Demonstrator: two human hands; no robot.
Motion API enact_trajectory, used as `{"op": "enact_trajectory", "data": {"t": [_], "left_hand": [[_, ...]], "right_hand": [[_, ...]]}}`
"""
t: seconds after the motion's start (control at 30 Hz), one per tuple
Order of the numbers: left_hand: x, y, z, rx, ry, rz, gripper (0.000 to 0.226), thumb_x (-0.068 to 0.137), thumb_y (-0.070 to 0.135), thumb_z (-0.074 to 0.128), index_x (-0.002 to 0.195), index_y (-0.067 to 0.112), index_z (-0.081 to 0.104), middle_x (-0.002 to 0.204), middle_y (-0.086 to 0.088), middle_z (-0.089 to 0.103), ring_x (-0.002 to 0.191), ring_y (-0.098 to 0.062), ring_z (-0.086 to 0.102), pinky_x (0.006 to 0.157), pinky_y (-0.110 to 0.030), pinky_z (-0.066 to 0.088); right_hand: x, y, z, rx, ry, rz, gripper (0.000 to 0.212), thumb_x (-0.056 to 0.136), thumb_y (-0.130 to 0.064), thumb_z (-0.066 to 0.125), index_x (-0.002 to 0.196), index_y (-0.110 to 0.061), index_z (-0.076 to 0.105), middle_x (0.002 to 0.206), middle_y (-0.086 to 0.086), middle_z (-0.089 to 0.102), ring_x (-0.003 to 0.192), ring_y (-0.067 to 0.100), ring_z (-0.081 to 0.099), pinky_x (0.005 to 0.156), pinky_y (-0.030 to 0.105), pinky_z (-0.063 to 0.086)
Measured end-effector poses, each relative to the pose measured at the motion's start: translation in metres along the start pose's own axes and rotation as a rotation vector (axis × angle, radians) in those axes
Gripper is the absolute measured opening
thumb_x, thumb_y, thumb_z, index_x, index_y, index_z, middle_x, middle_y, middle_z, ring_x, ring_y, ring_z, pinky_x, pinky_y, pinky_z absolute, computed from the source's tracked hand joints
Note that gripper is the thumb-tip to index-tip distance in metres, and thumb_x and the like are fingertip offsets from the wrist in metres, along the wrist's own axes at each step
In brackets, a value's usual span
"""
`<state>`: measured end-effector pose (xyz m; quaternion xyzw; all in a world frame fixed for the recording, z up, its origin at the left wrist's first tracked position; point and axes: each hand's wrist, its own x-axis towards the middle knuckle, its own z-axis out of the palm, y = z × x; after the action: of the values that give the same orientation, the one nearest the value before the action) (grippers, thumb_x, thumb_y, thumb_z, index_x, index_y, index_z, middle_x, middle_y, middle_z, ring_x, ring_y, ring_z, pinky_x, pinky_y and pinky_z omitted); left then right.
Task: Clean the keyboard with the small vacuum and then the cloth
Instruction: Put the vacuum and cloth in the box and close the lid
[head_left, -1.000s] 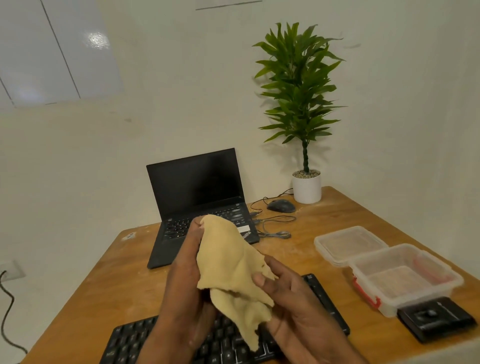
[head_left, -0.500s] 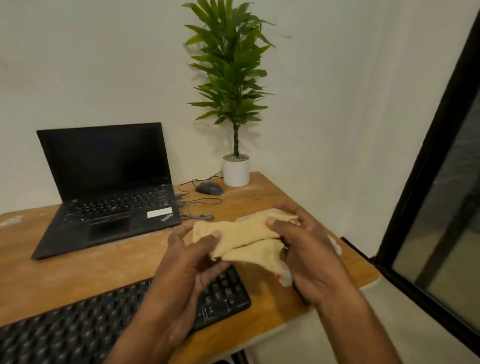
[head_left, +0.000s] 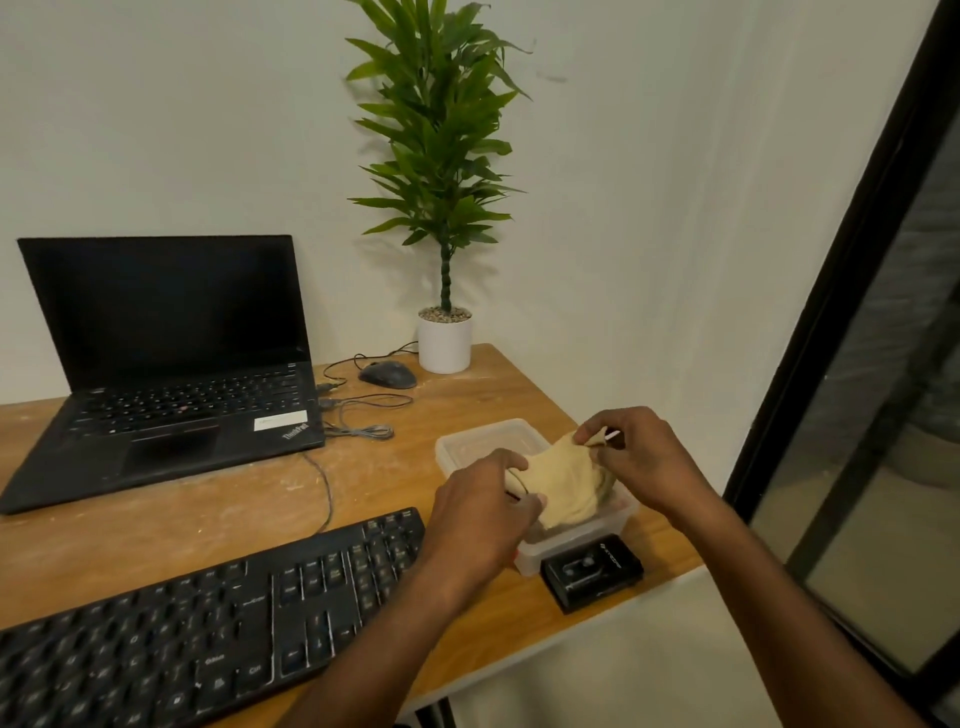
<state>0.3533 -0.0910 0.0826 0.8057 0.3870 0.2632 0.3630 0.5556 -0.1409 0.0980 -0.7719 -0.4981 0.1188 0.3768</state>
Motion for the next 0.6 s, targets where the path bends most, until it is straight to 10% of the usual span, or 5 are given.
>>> {"op": "enact_trajectory", "data": {"t": [0.17,0.33,0.6], "left_hand": [[0.008,-0.003,0.006,0.257,-0.035,0.065,0.039,0.093,0.041,0.077,0.13,0.03,0.069,0.12,0.004,0.063,0.102,-0.009,0.064,0.083,-0.022,0.049],[0.013,-0.006,0.014,0.512,-0.074,0.091,0.039,0.096,0.043,0.072,0.13,0.025,0.072,0.127,0.001,0.045,0.123,-0.02,0.037,0.106,-0.034,0.043],[0.018,-0.012,0.019,0.684,-0.098,0.16,0.044,0.108,0.047,0.048,0.132,0.014,0.065,0.132,0.002,0.054,0.125,-0.022,0.037,0.107,-0.045,0.034]], "right_hand": [[-0.002,0.002,0.009,-0.271,-0.034,-0.015,0.022,0.094,-0.003,0.064,0.099,-0.022,0.075,0.108,0.001,0.065,0.087,0.011,0.057,0.064,0.014,0.041],[-0.006,0.001,0.019,-0.521,-0.075,-0.007,0.02,0.089,-0.012,0.071,0.1,-0.028,0.075,0.114,-0.001,0.067,0.089,0.014,0.057,0.082,0.024,0.051],[-0.007,-0.005,0.026,-0.81,-0.087,-0.106,0.015,0.089,-0.029,0.073,0.104,-0.024,0.076,0.113,-0.001,0.064,0.089,0.014,0.042,0.092,0.031,0.043]]}}
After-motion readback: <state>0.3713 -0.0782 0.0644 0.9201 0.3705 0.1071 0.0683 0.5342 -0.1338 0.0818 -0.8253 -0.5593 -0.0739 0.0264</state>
